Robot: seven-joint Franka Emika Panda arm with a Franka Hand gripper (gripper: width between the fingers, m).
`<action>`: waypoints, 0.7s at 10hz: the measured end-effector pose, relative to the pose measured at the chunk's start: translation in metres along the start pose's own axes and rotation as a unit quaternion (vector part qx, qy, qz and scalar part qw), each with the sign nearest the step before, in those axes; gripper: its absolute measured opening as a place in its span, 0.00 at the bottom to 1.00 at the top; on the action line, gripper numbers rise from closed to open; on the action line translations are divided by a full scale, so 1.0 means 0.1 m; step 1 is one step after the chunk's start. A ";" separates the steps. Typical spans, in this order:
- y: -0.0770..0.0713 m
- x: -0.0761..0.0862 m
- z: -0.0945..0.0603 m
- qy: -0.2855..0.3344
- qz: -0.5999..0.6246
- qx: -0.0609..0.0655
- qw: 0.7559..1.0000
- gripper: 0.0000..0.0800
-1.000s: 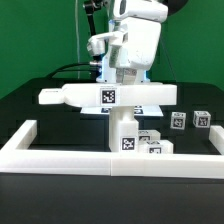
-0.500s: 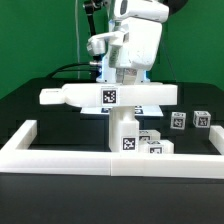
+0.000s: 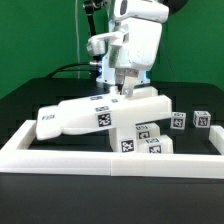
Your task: Assemble chair
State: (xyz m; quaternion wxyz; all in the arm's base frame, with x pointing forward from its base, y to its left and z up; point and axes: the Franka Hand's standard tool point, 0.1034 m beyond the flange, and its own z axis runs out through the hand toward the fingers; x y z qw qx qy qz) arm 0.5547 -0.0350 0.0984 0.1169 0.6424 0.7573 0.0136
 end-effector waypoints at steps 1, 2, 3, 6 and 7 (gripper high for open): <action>0.00 0.00 0.00 0.000 0.000 0.000 1.000 0.72; 0.00 0.00 0.00 0.000 0.000 0.000 1.000 0.79; 0.00 0.00 0.00 0.000 0.001 0.000 1.000 0.81; 0.00 -0.01 -0.01 0.000 0.002 -0.001 1.000 0.81; 0.01 -0.02 -0.04 -0.001 0.003 -0.001 1.000 0.81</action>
Offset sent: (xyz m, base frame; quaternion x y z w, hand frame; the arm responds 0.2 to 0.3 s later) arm 0.0002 0.0021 0.0008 0.0020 0.0017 0.0028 1.0000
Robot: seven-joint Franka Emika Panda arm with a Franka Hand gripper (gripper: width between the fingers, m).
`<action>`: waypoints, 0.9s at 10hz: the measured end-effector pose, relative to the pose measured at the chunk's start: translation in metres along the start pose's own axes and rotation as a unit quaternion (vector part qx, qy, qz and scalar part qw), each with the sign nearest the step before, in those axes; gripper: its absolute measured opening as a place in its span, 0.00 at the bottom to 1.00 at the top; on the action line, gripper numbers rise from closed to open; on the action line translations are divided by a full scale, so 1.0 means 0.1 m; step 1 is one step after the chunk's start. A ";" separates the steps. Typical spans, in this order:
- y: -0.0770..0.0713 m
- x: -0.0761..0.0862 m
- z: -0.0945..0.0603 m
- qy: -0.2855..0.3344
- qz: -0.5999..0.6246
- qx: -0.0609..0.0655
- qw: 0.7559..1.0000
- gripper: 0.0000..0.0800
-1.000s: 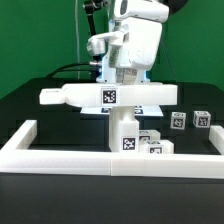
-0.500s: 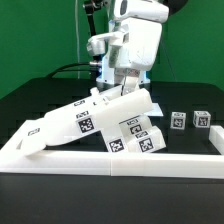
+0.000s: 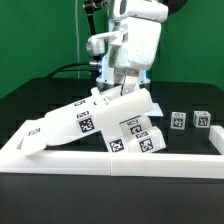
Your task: Assemble chair
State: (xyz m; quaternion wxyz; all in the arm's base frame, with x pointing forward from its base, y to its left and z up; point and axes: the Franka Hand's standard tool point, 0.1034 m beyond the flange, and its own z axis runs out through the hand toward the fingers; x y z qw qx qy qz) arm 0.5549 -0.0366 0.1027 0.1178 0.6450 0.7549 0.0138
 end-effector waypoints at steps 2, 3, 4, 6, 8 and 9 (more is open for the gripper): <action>0.01 -0.02 -0.10 0.000 0.002 -0.005 1.000 0.81; 0.00 -0.03 -0.14 -0.001 0.004 -0.006 1.000 0.81; 0.00 -0.05 -0.18 -0.001 0.006 -0.009 1.000 0.81; 0.00 -0.11 -0.28 -0.002 0.012 -0.015 1.000 0.81; -0.01 -0.15 -0.28 -0.003 0.015 -0.015 1.000 0.81; -0.01 -0.15 -0.27 -0.003 0.015 -0.014 1.000 0.81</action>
Offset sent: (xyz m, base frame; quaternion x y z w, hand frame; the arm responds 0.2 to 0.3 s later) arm -0.0141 -0.0054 0.0171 0.0040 -0.0019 0.0096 0.9999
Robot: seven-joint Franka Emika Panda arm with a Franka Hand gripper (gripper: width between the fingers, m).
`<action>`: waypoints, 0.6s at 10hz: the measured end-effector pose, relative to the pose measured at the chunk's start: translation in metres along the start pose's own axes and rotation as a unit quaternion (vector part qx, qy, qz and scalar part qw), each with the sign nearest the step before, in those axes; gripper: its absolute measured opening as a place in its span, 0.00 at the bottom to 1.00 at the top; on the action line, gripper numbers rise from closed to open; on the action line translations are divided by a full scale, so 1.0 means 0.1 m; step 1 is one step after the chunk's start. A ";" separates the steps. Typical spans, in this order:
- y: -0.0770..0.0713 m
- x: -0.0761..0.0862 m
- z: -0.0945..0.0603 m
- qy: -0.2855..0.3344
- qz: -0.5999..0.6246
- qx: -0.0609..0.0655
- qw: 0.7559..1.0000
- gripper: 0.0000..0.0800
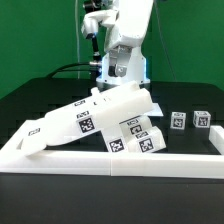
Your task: Assemble chair
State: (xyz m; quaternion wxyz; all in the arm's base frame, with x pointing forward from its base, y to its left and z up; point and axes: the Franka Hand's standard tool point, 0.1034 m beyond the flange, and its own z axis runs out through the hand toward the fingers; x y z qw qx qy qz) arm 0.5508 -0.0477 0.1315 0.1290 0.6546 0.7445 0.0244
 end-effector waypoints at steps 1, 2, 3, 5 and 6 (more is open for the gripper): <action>0.00 0.00 0.00 0.000 0.000 0.000 1.000 0.81; -0.01 0.00 -0.01 0.002 0.019 -0.005 1.000 0.81; -0.09 0.01 -0.07 0.007 0.066 -0.016 0.998 0.81; -0.24 0.28 -0.19 0.017 0.190 -0.015 0.982 0.81; -0.23 0.38 -0.20 0.020 0.216 -0.014 0.976 0.81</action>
Offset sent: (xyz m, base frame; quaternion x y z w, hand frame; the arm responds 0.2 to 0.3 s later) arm -0.0502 0.0114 0.0178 -0.0435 -0.0244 0.2755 0.9600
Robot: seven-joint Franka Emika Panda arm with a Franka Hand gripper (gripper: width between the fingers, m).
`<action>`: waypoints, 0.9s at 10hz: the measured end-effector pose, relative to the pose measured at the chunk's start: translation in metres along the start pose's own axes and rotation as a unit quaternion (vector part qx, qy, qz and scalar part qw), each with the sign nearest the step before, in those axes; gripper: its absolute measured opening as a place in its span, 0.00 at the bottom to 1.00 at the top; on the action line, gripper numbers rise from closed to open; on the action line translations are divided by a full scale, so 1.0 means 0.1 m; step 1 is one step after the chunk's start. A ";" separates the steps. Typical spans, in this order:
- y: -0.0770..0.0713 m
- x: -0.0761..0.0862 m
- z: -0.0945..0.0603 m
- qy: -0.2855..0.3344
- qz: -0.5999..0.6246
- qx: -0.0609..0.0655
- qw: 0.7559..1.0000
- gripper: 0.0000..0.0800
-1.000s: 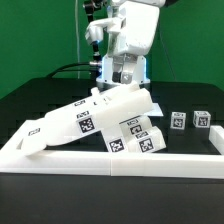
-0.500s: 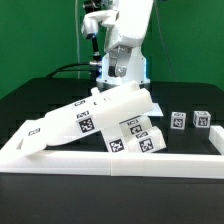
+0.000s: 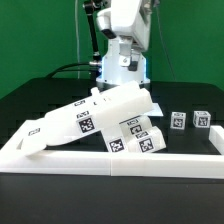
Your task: Assemble chair
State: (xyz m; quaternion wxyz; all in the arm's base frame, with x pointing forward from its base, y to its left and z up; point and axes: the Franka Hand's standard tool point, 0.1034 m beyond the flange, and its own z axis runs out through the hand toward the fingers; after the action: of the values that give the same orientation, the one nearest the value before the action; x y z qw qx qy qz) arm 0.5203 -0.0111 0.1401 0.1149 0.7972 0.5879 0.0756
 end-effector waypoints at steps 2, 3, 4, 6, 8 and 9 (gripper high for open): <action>0.00 -0.01 0.01 0.000 -0.009 0.001 1.000 0.81; 0.00 -0.01 0.01 0.000 -0.009 0.001 1.000 0.81; 0.00 -0.03 0.00 0.002 0.005 -0.001 1.000 0.81; -0.24 -0.05 -0.05 0.019 0.142 -0.002 0.990 0.81; -0.44 0.14 -0.01 -0.003 0.243 0.033 0.969 0.81; -0.46 0.27 0.00 0.004 0.225 0.020 0.974 0.81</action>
Offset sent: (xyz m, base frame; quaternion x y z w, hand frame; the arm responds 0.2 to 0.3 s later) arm 0.0000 0.0000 0.0000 0.0000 0.0000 0.0000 1.0000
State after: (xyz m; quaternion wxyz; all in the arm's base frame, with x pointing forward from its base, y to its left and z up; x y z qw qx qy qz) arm 0.4857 0.0276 0.1275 0.0768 0.9109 0.3951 0.0906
